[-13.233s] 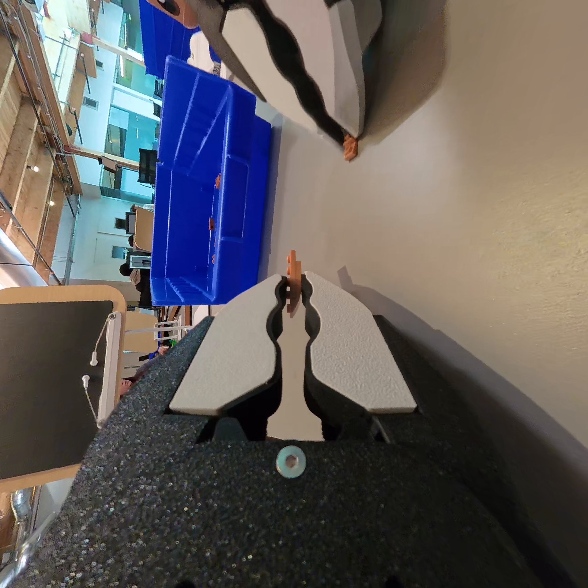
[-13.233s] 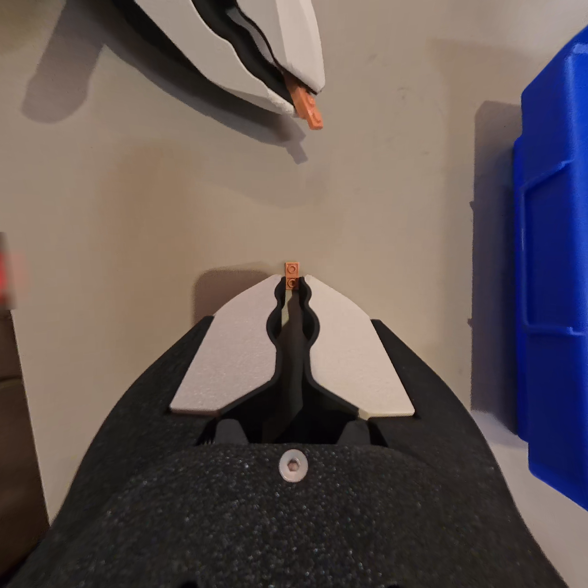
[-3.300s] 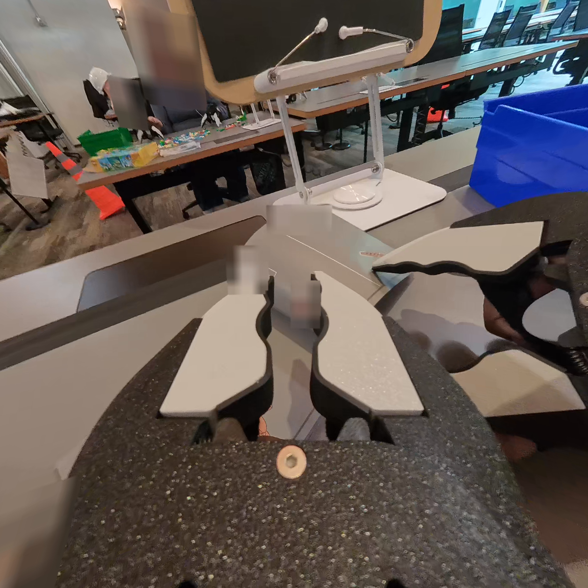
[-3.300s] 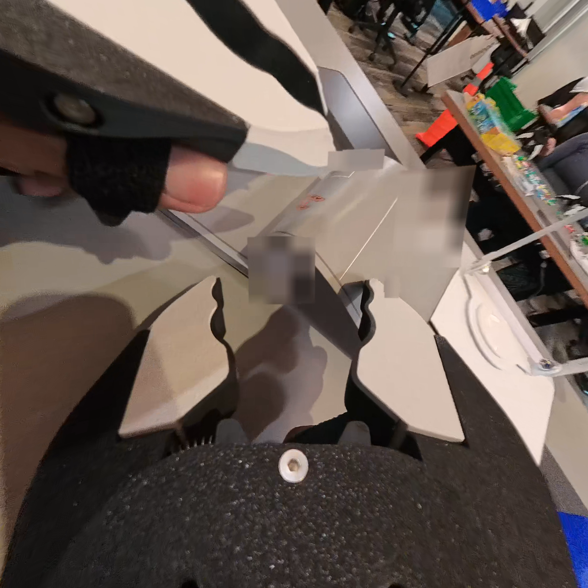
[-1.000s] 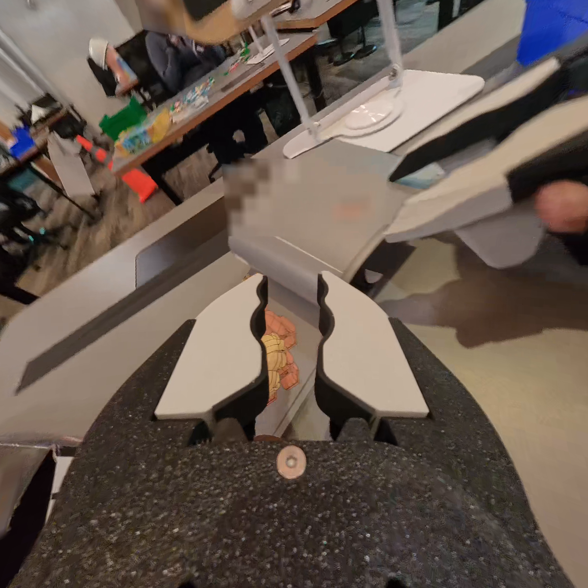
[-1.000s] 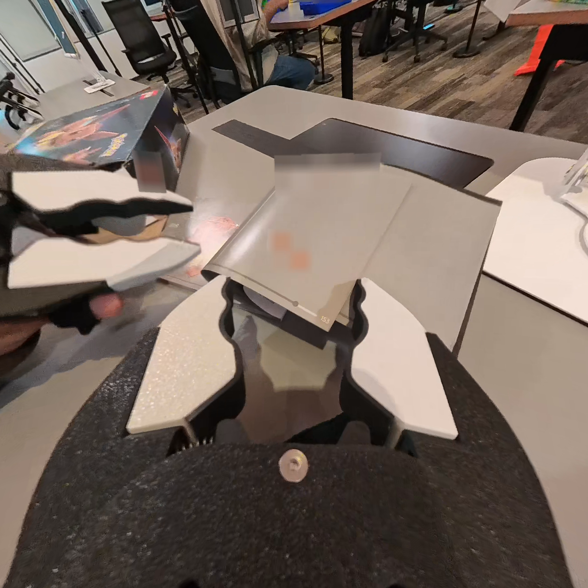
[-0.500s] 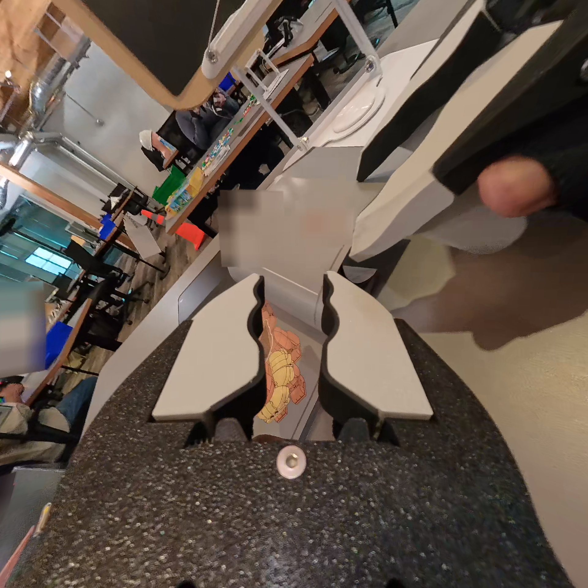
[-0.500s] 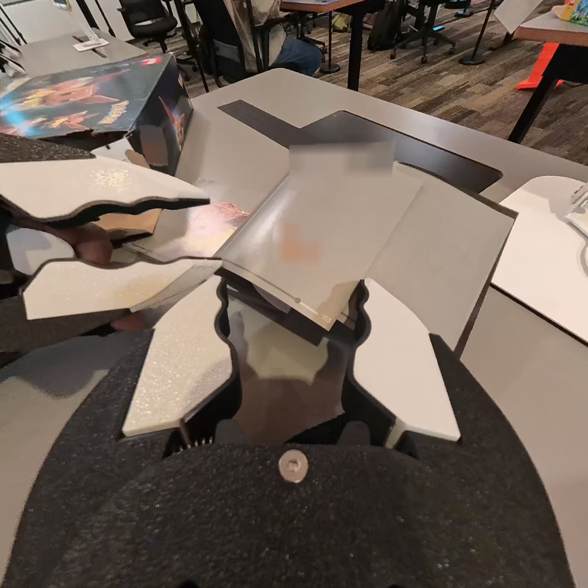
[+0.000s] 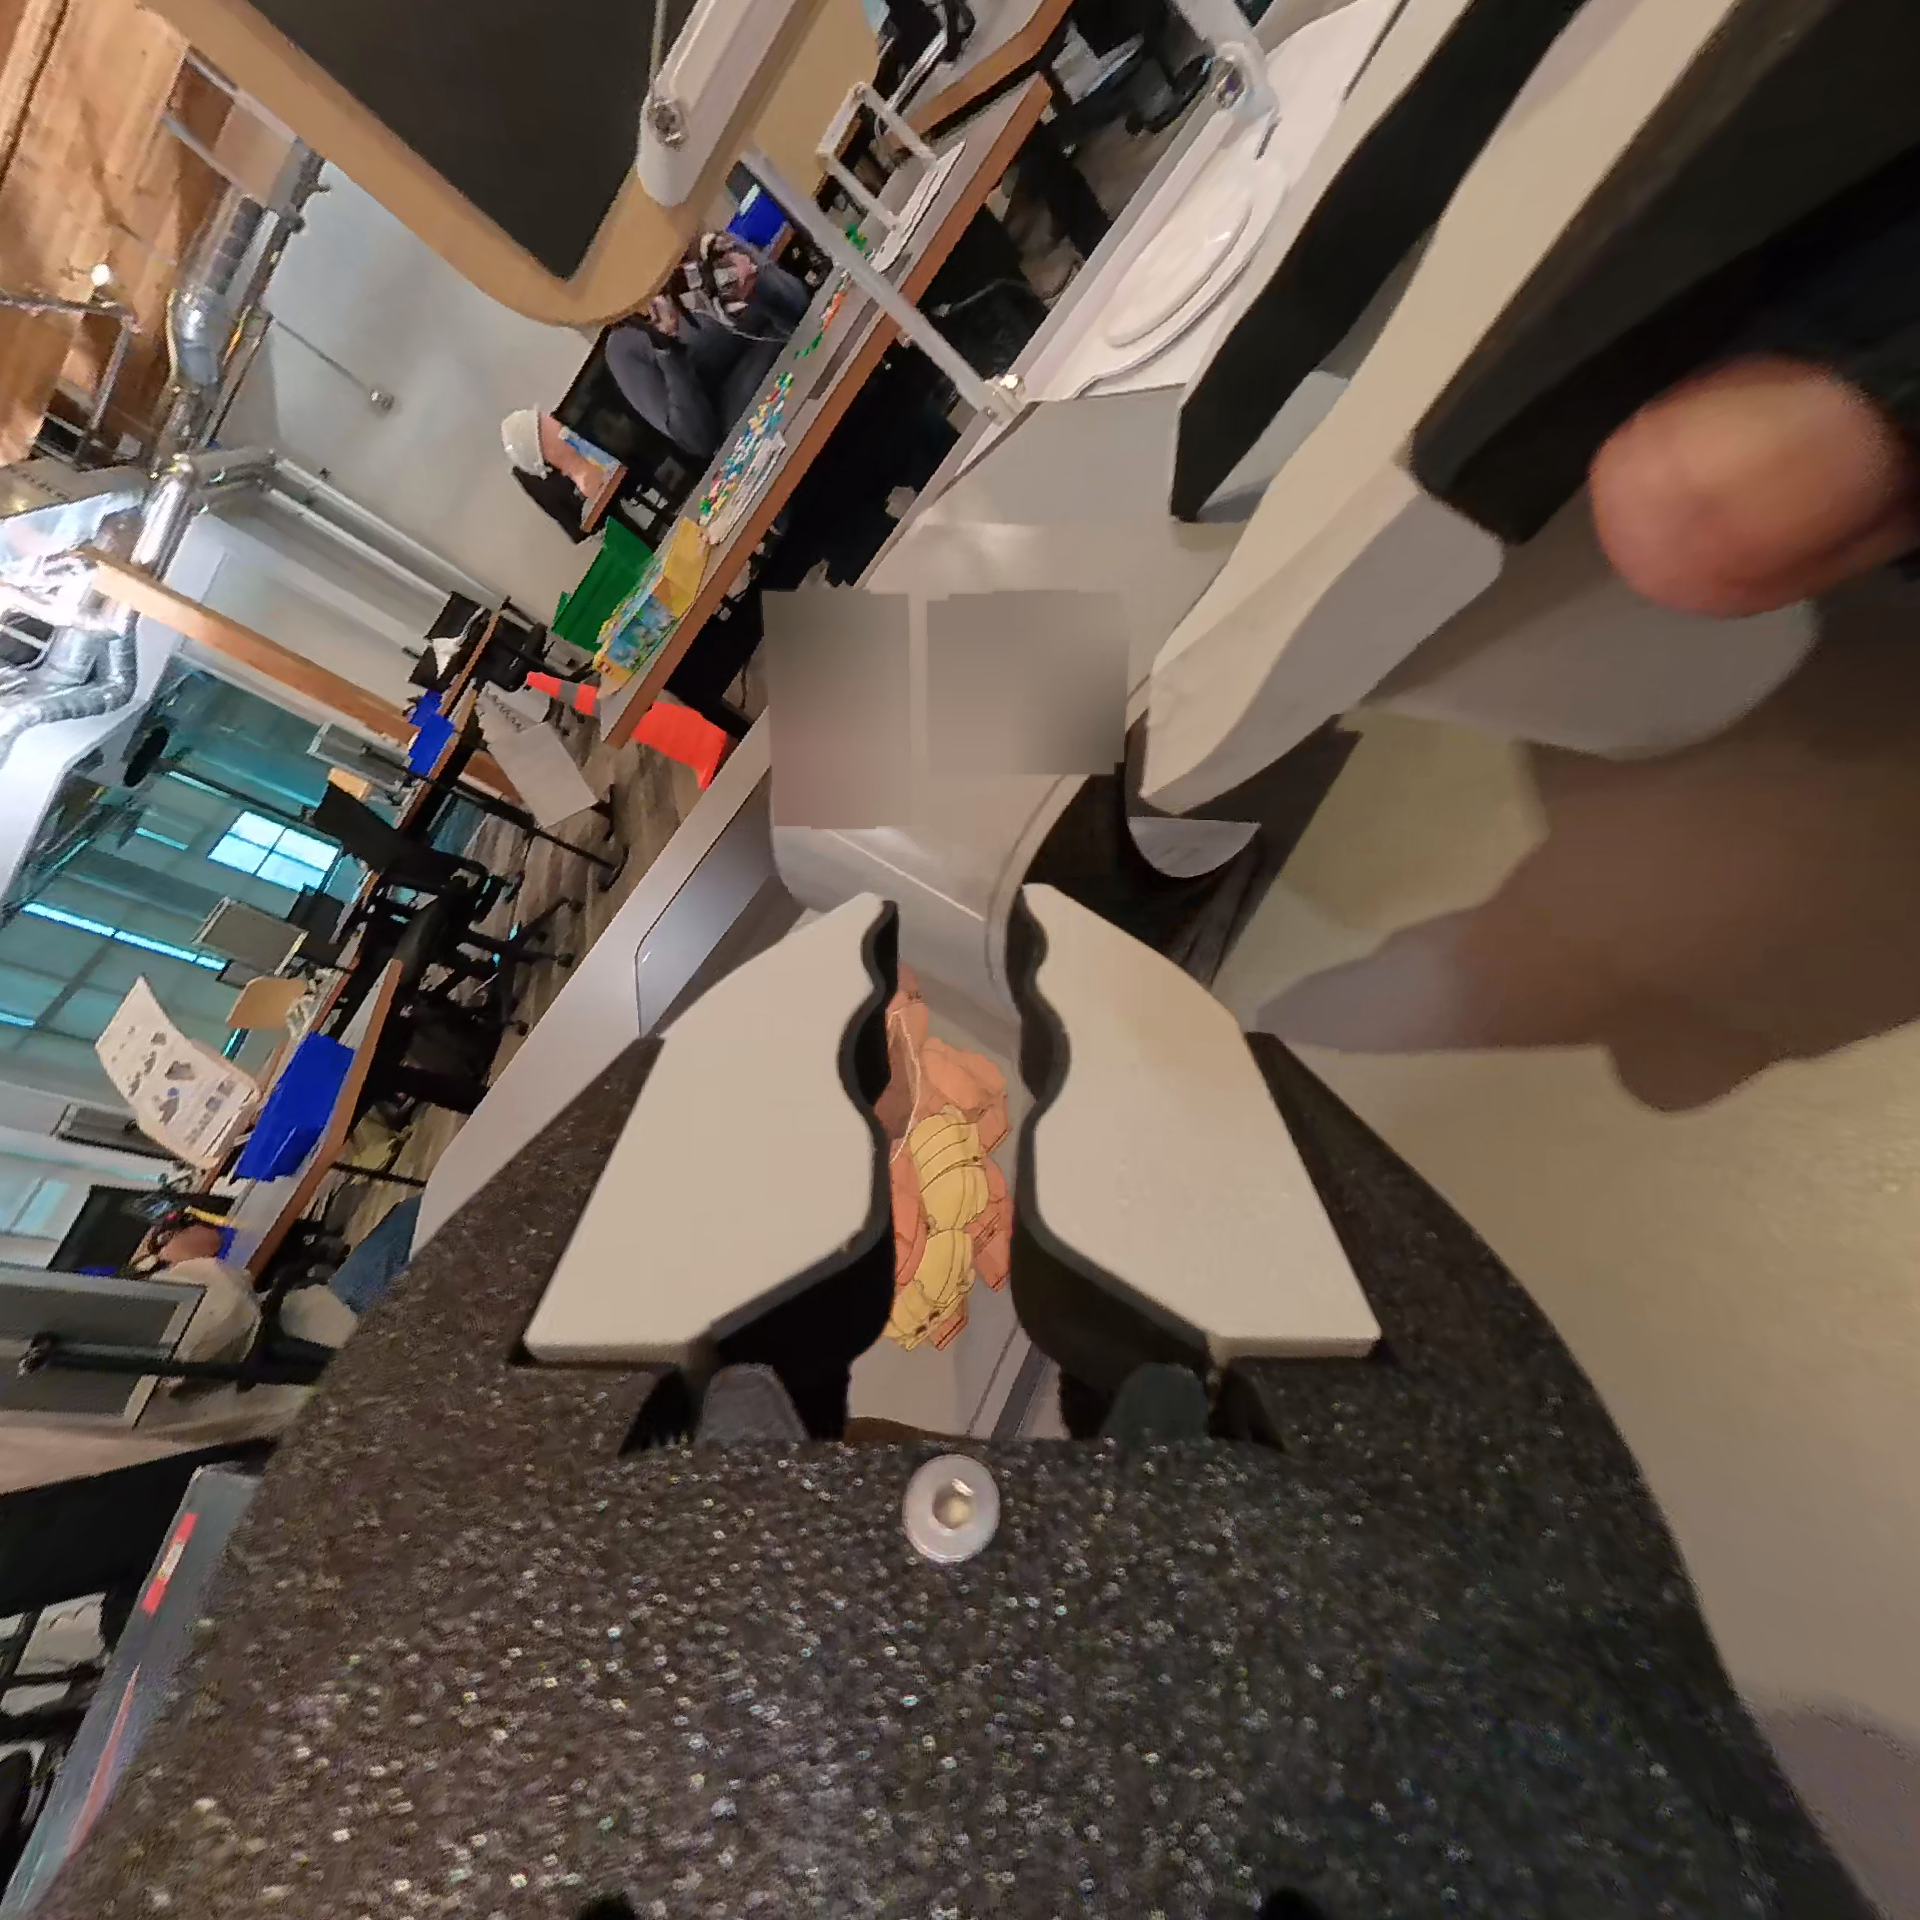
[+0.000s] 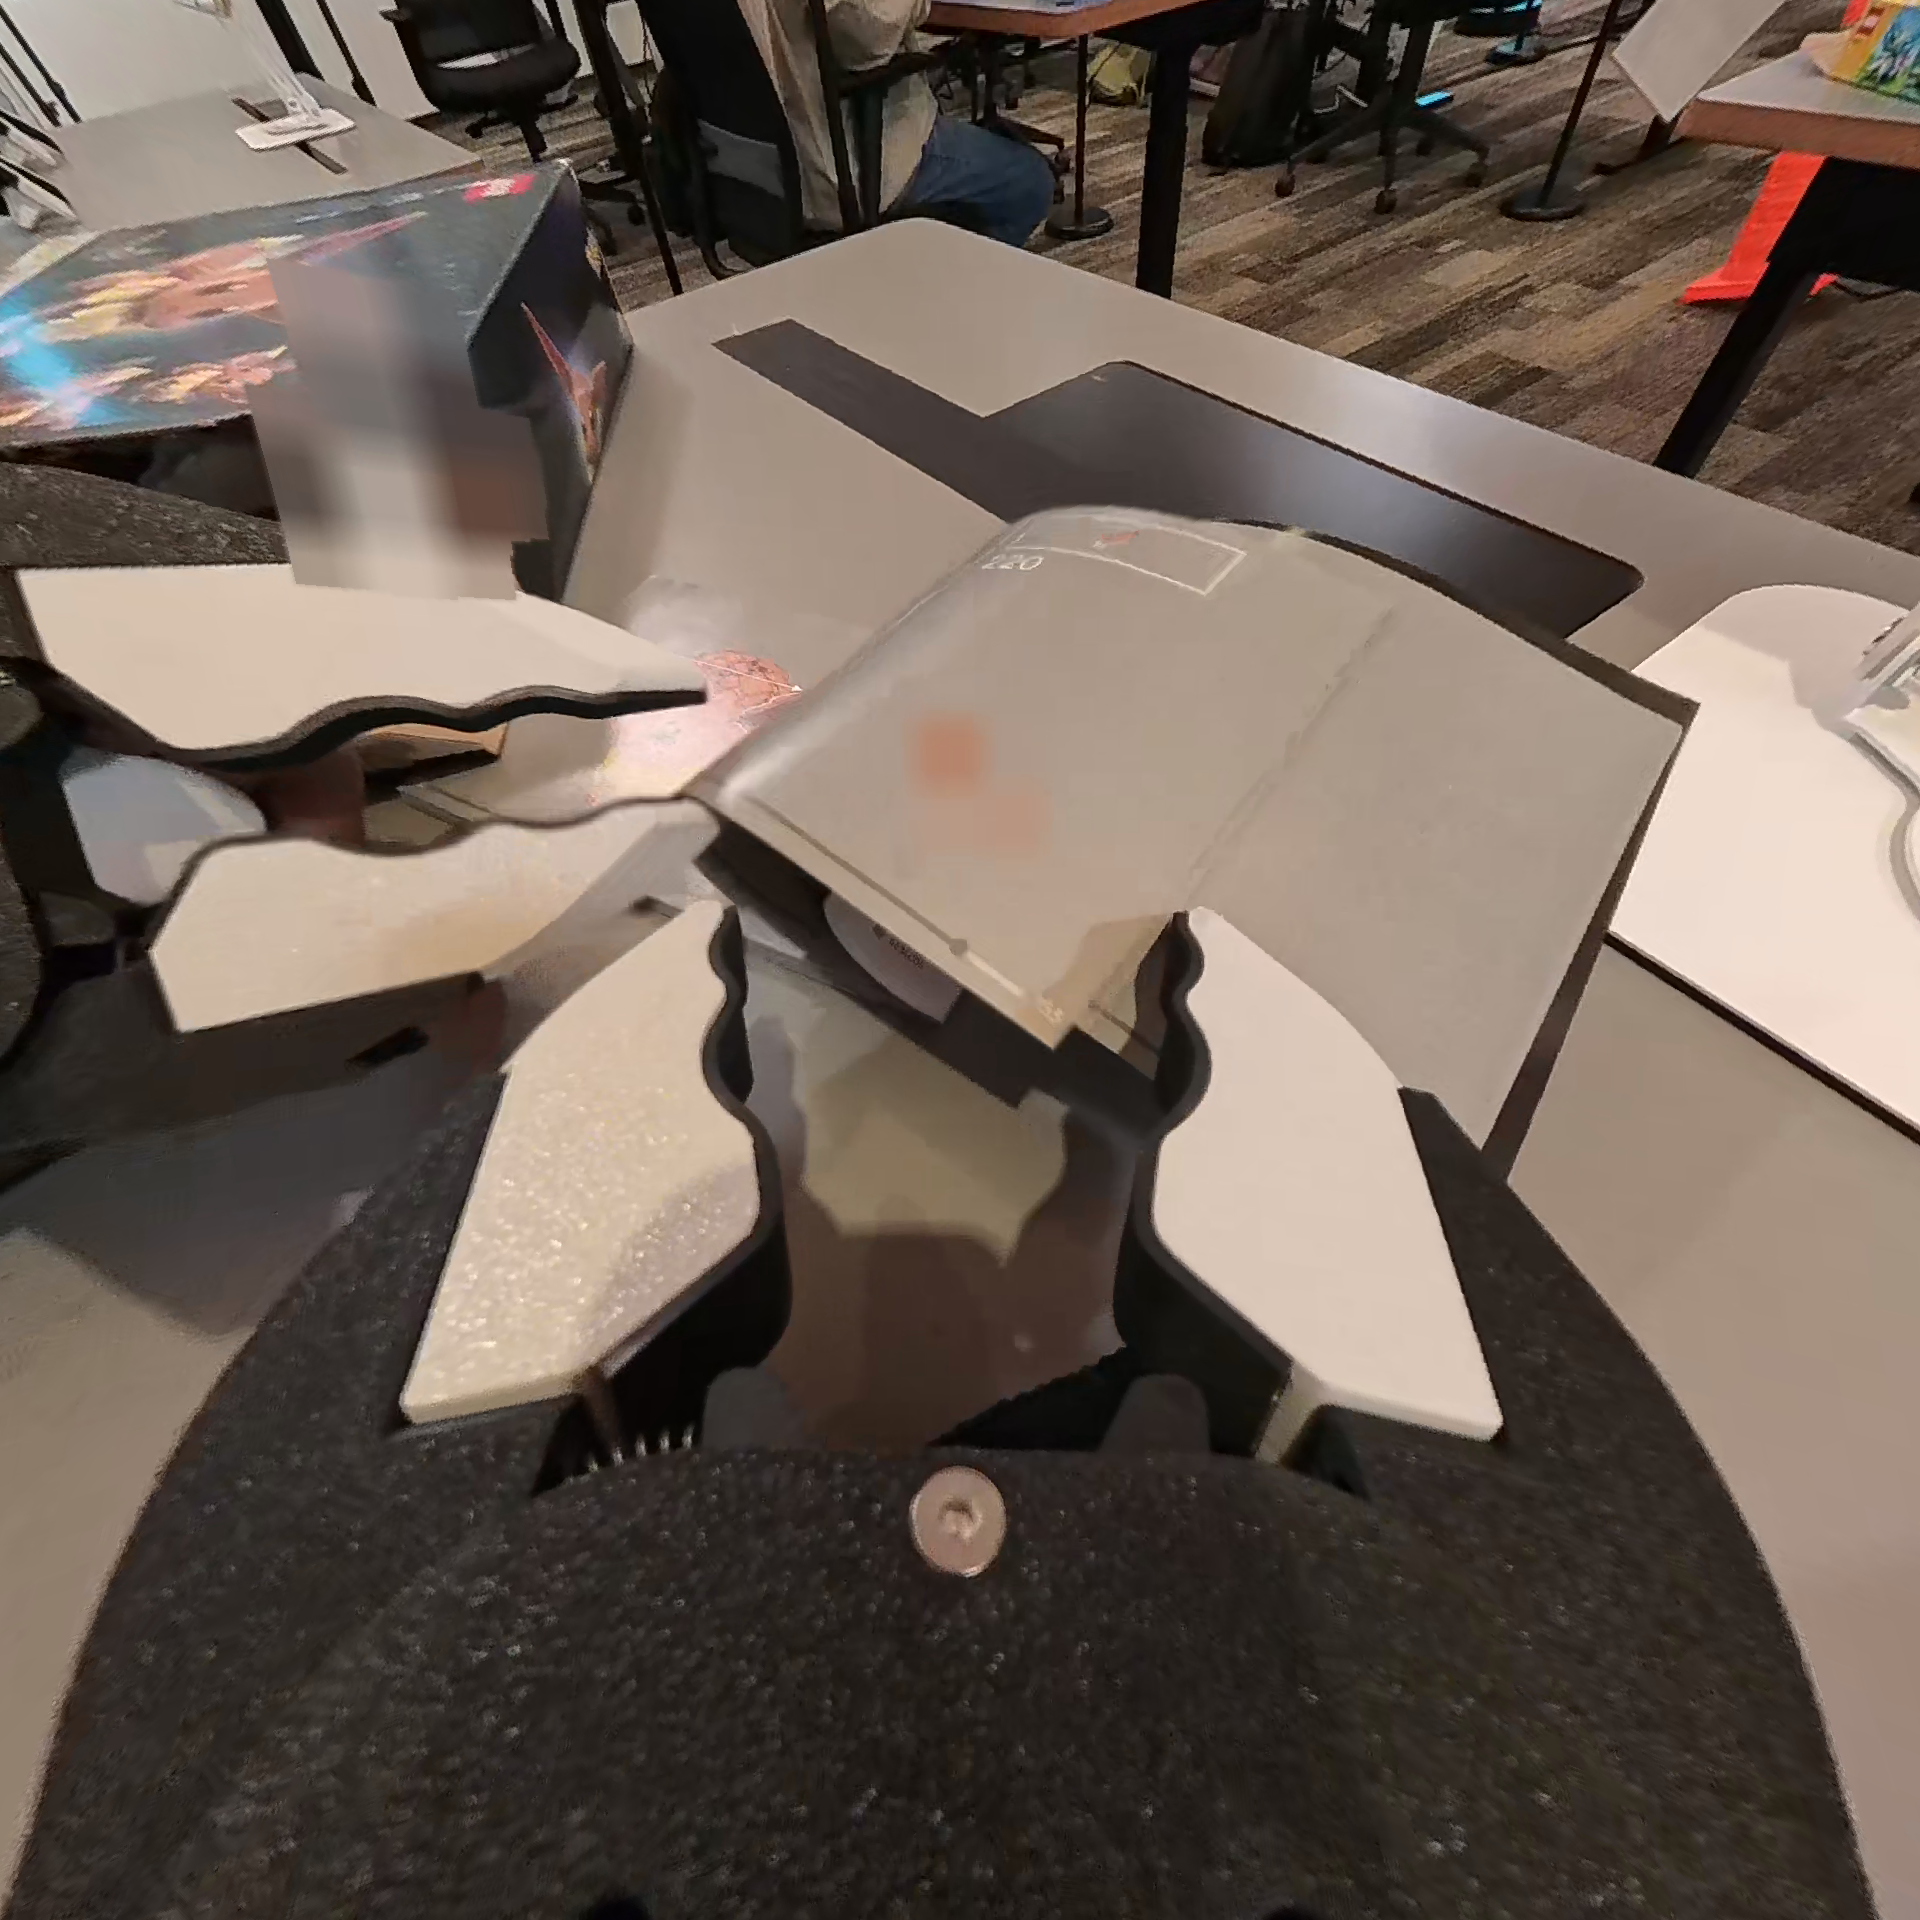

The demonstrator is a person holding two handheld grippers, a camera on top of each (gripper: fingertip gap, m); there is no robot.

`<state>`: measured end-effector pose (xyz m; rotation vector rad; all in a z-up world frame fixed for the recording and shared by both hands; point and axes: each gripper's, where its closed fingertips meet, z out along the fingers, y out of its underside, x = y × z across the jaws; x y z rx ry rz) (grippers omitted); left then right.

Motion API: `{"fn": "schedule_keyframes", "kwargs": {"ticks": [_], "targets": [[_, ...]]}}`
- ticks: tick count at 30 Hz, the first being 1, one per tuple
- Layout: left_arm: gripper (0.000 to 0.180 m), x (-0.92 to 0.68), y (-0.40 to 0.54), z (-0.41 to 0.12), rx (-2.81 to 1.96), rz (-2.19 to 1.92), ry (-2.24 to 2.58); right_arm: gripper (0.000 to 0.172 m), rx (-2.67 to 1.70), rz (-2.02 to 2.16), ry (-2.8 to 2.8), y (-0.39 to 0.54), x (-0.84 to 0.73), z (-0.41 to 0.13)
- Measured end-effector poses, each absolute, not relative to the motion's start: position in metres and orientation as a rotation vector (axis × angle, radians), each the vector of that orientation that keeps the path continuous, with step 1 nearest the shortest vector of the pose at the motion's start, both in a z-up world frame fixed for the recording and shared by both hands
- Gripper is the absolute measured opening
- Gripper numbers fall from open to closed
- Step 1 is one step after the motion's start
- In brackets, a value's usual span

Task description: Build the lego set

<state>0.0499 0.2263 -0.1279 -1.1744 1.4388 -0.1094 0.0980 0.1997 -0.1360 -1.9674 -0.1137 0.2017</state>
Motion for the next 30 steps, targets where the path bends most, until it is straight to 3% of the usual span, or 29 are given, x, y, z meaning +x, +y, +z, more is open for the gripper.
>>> {"fn": "schedule_keyframes", "kwargs": {"ticks": [5, 18, 30], "targets": [[0.003, 0.039, 0.236, -0.114, -1.235, -0.108, 1.325, 0.077, -1.969, 0.19, -0.114, 0.199, 0.098, -0.136], [0.005, 0.008, 0.239, -0.133, -1.657, -0.456, 1.065, 0.076, -1.983, 0.155, -0.138, 0.199, 0.097, -0.138], [0.007, -0.002, 0.249, -0.129, -1.673, -0.503, 0.983, 0.068, -1.841, 0.112, -0.142, 0.181, 0.089, -0.118]]}}
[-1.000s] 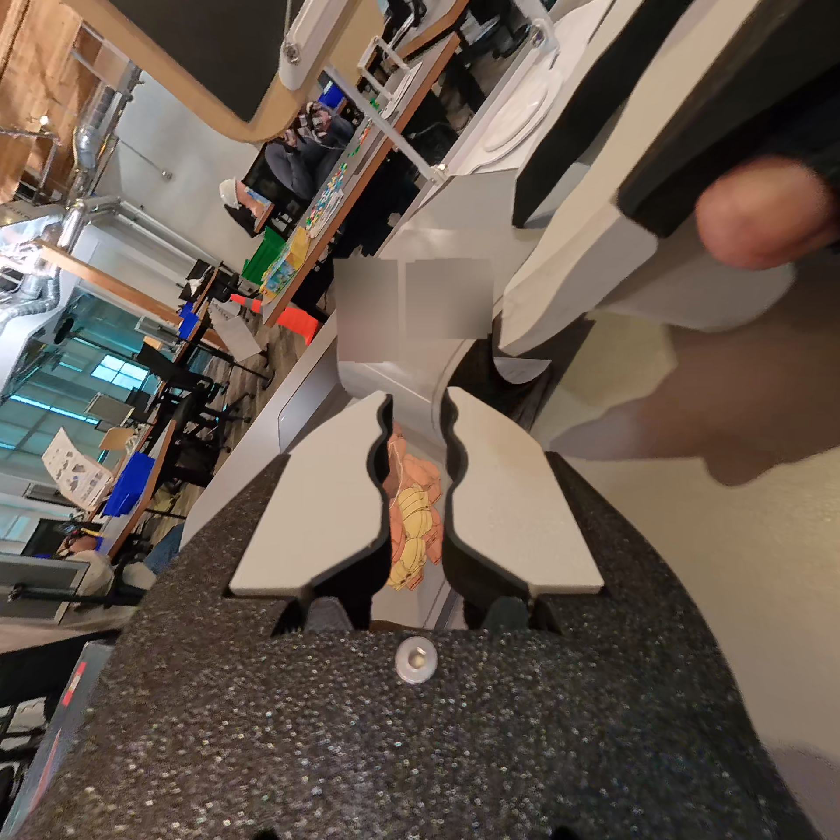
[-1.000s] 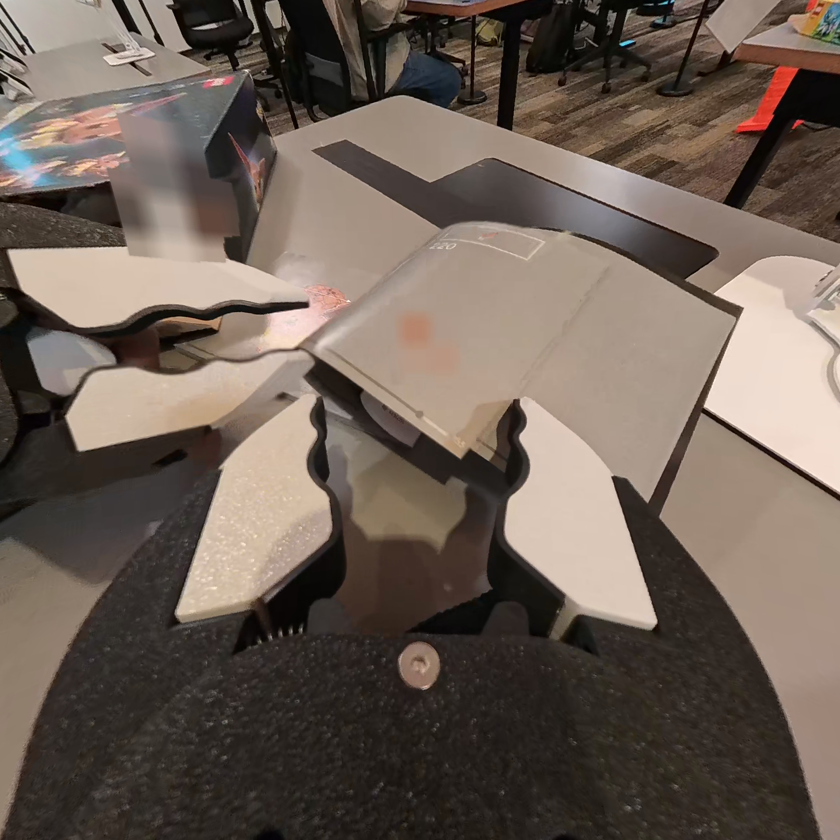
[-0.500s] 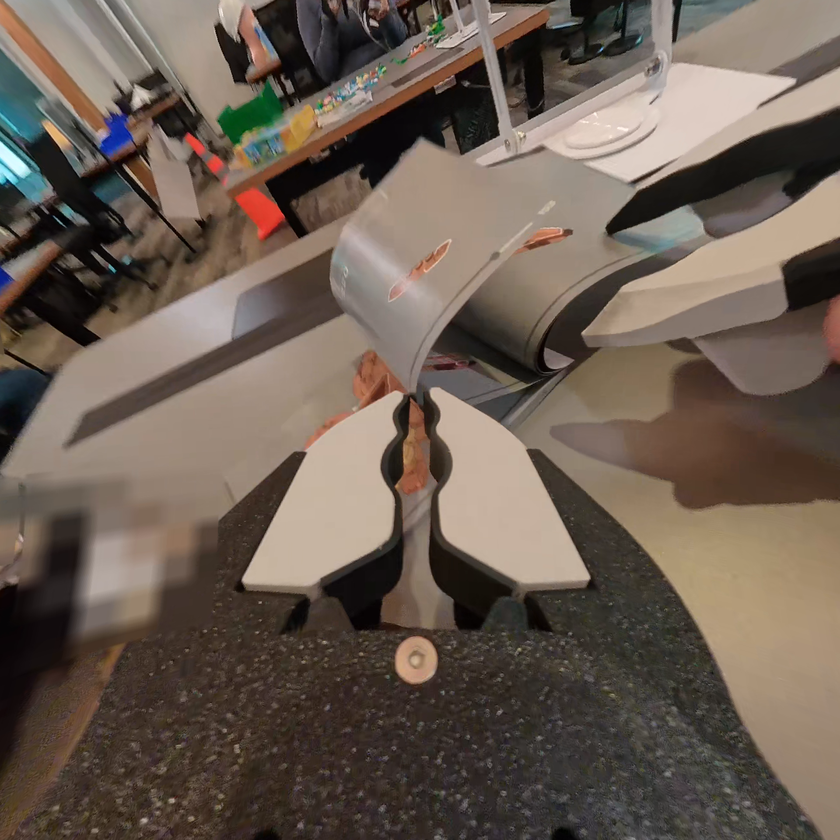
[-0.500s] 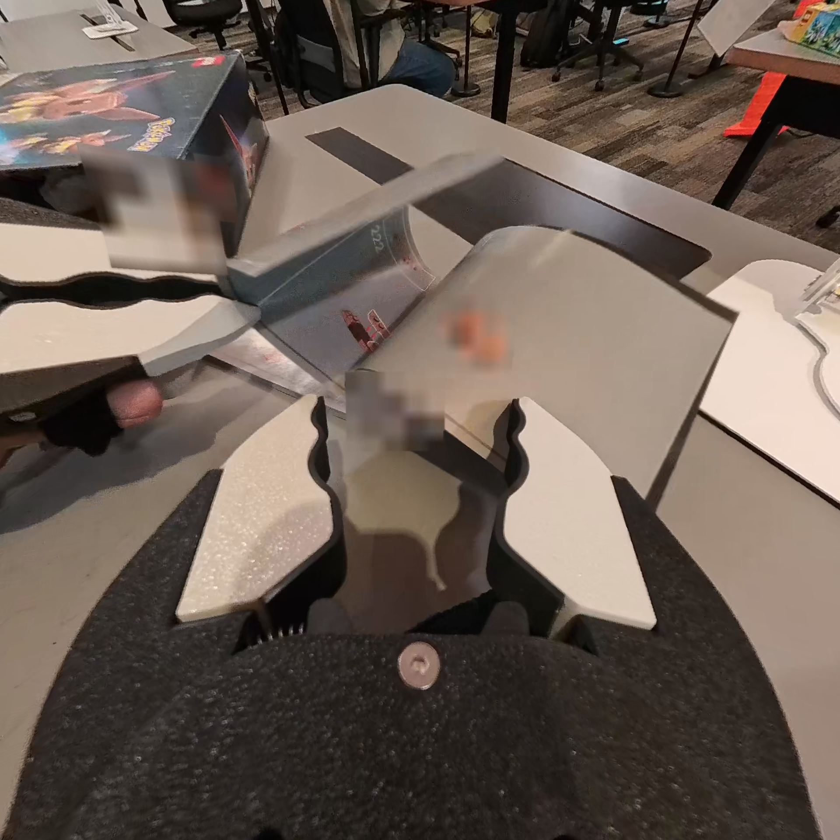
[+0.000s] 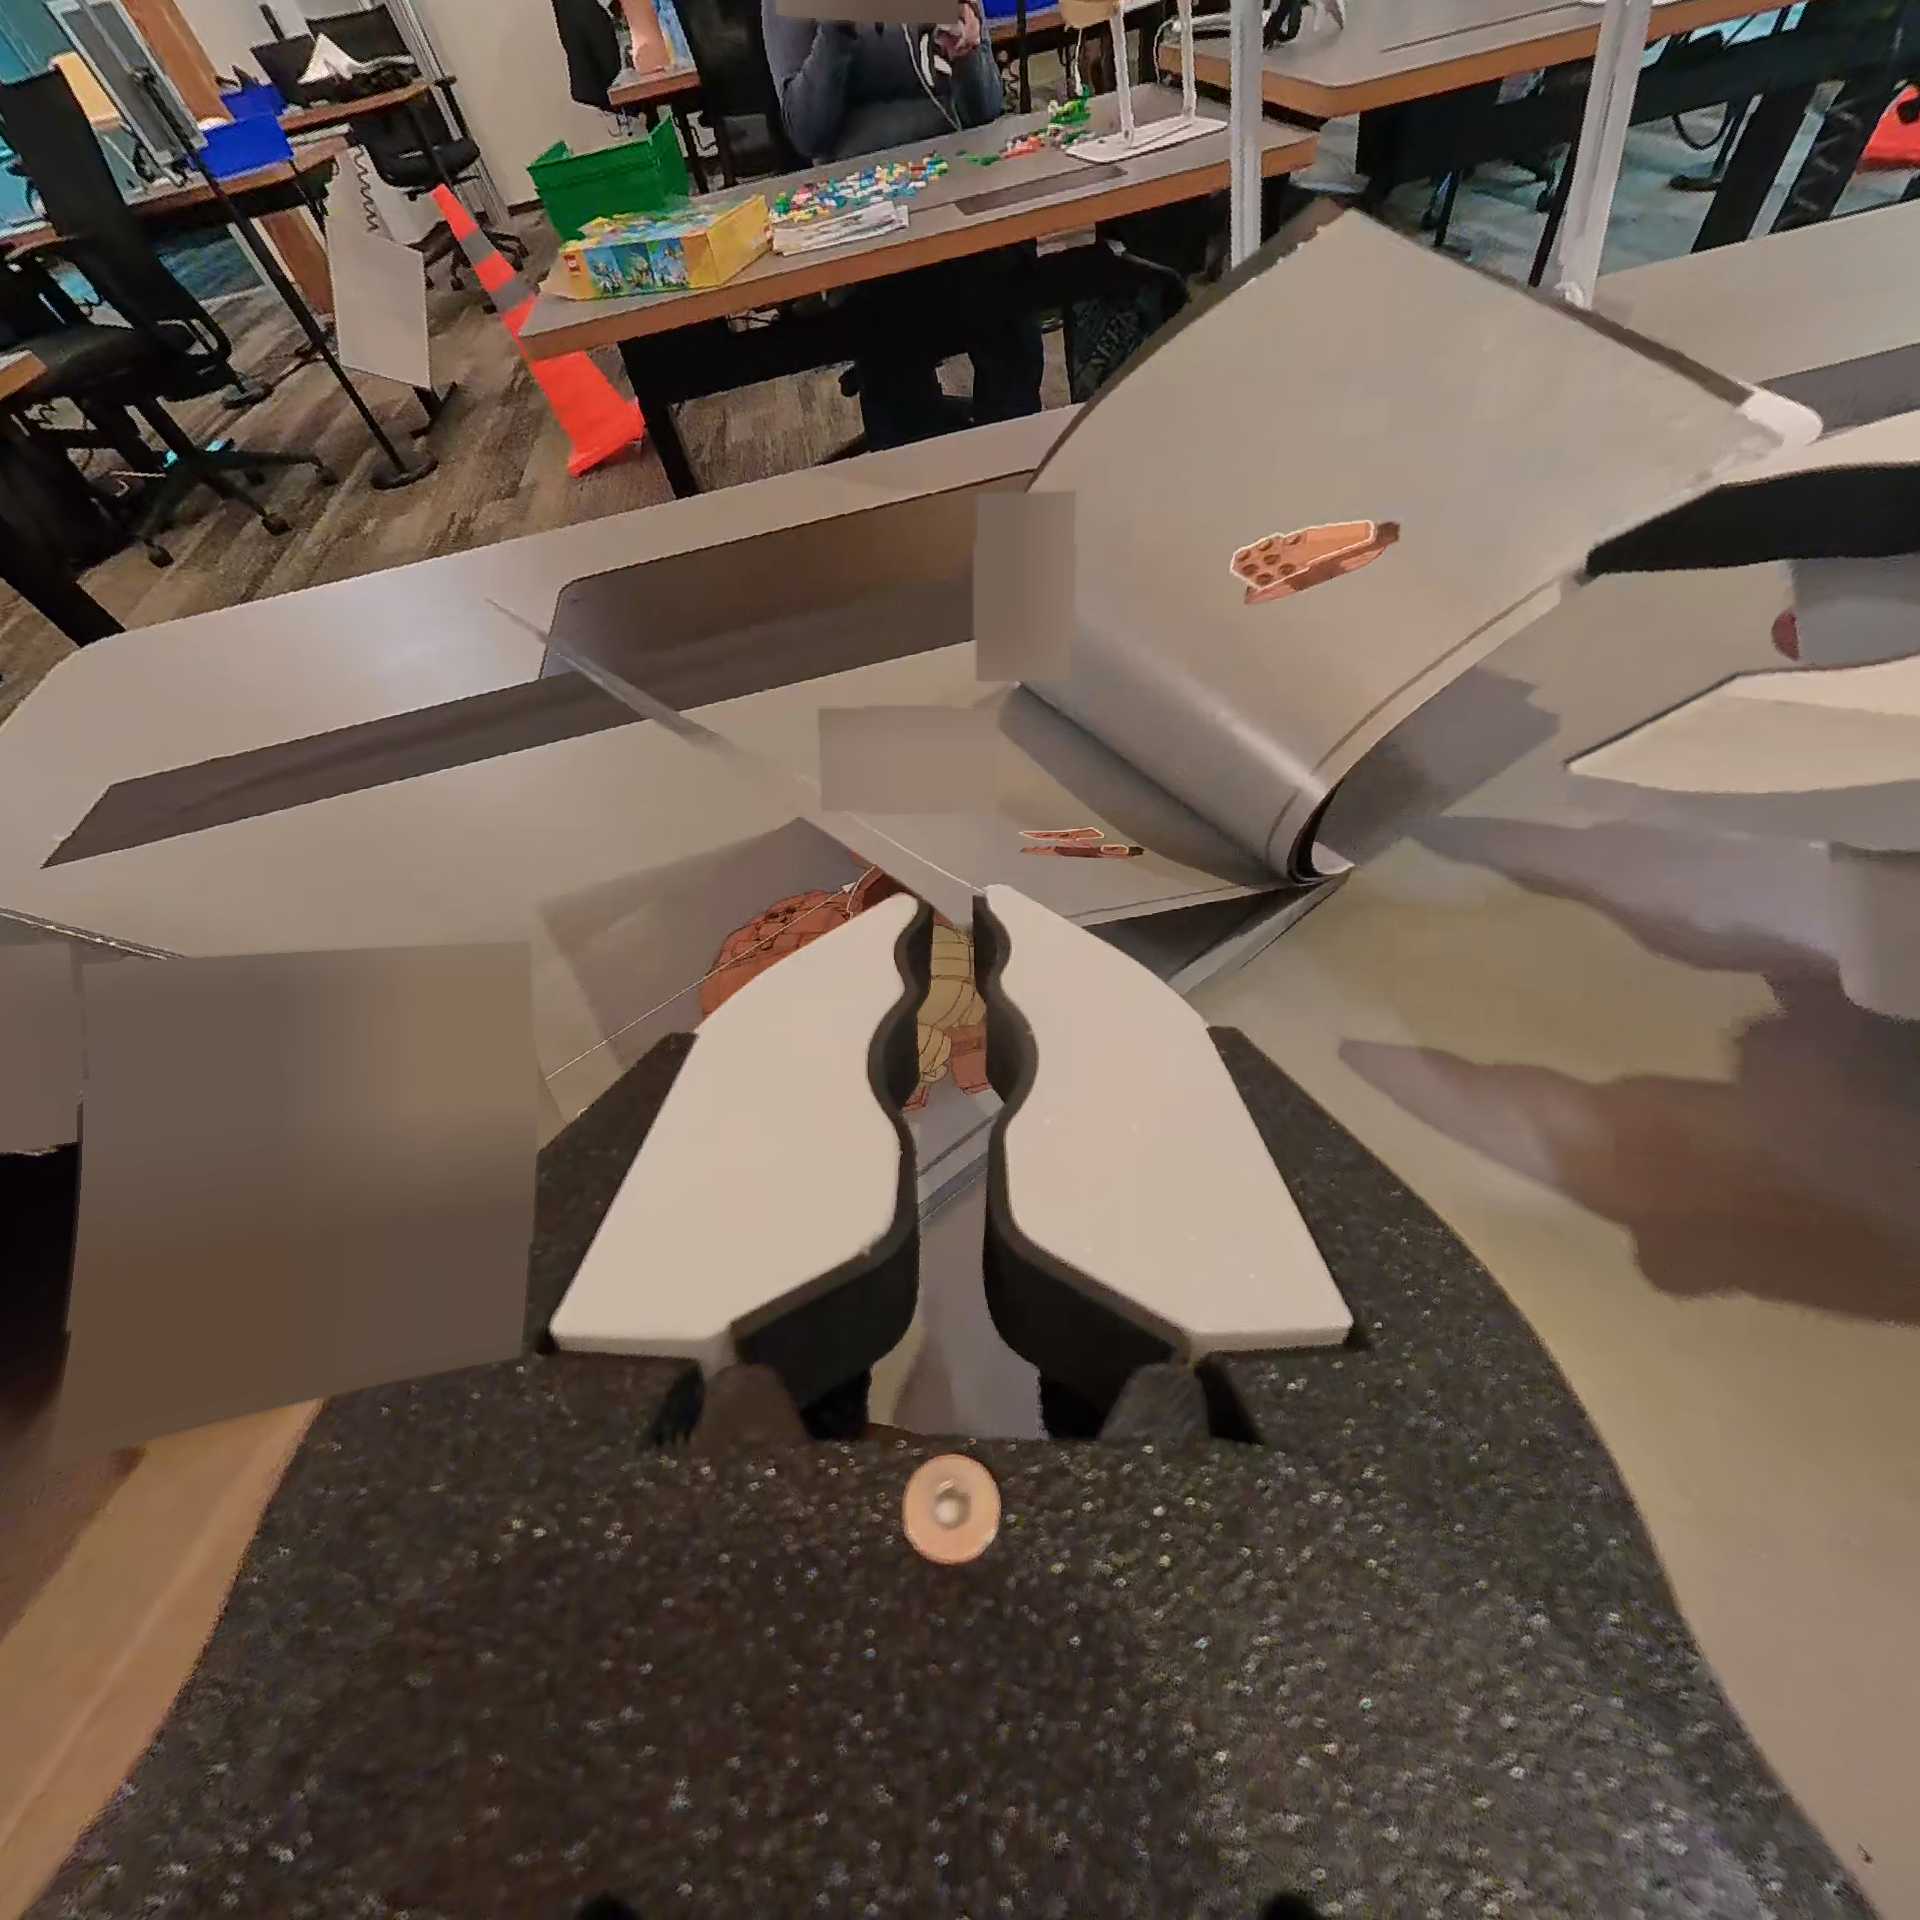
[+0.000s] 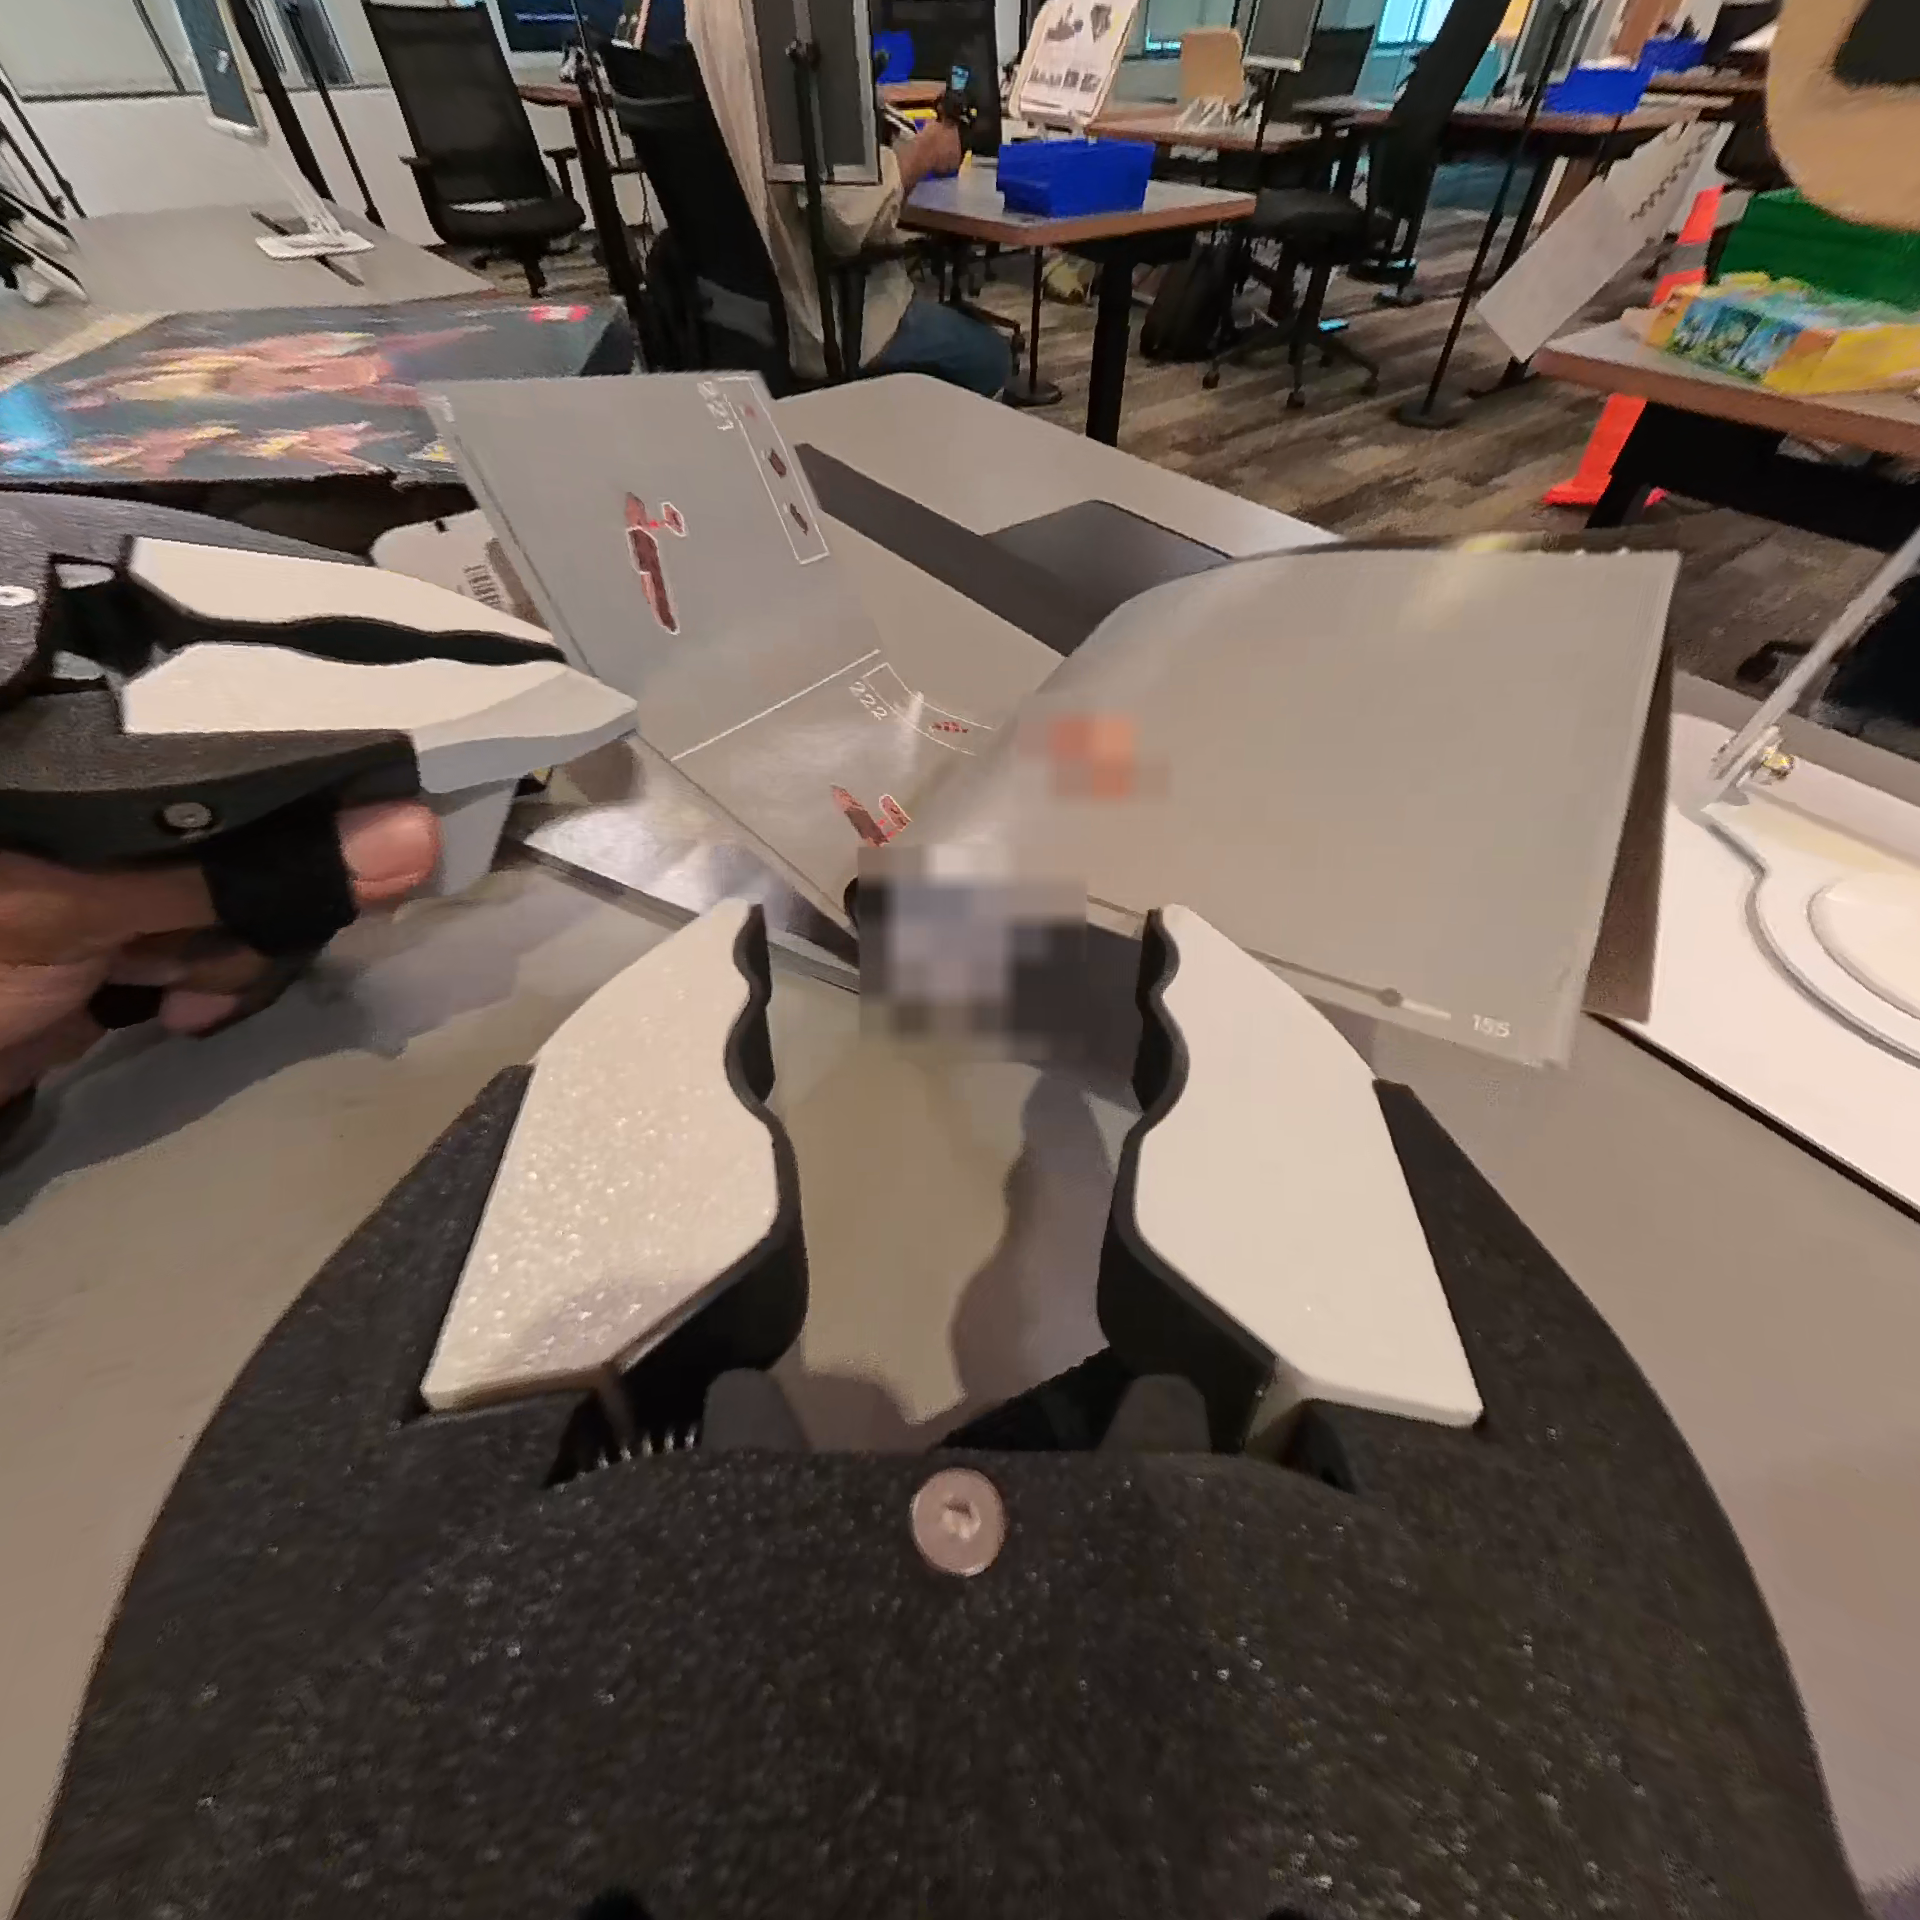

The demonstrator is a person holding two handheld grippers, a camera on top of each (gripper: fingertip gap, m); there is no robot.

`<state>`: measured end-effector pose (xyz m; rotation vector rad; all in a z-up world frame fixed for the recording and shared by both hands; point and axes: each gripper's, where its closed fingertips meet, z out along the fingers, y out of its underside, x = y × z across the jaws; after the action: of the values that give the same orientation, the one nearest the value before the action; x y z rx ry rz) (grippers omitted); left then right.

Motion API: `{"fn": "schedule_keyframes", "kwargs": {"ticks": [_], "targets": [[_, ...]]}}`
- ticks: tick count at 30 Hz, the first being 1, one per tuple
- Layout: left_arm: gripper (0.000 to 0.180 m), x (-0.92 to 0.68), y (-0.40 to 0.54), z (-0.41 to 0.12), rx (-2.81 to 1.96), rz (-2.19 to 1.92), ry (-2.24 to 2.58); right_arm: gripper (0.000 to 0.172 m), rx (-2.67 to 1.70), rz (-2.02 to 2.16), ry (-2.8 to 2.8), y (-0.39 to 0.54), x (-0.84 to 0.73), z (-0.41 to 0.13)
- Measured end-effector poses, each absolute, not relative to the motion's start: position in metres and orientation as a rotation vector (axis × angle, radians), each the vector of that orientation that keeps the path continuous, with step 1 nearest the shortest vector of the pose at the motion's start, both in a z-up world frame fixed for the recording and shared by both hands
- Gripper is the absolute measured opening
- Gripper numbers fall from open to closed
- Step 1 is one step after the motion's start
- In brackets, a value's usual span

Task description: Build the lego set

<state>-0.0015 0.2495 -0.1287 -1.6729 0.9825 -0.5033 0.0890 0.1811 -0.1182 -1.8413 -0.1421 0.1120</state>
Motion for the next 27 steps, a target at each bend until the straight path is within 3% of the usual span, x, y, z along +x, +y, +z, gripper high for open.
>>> {"fn": "schedule_keyframes", "kwargs": {"ticks": [23, 27], "targets": [[0.008, -0.004, 0.252, -0.132, -1.672, -0.44, 1.001, 0.069, -1.872, 0.097, -0.208, 0.187, 0.076, -0.123], [0.018, -0.026, 0.256, -0.063, -1.351, -0.117, 0.901, 0.07, -1.884, 0.128, -0.18, 0.189, 0.078, -0.124]]}}
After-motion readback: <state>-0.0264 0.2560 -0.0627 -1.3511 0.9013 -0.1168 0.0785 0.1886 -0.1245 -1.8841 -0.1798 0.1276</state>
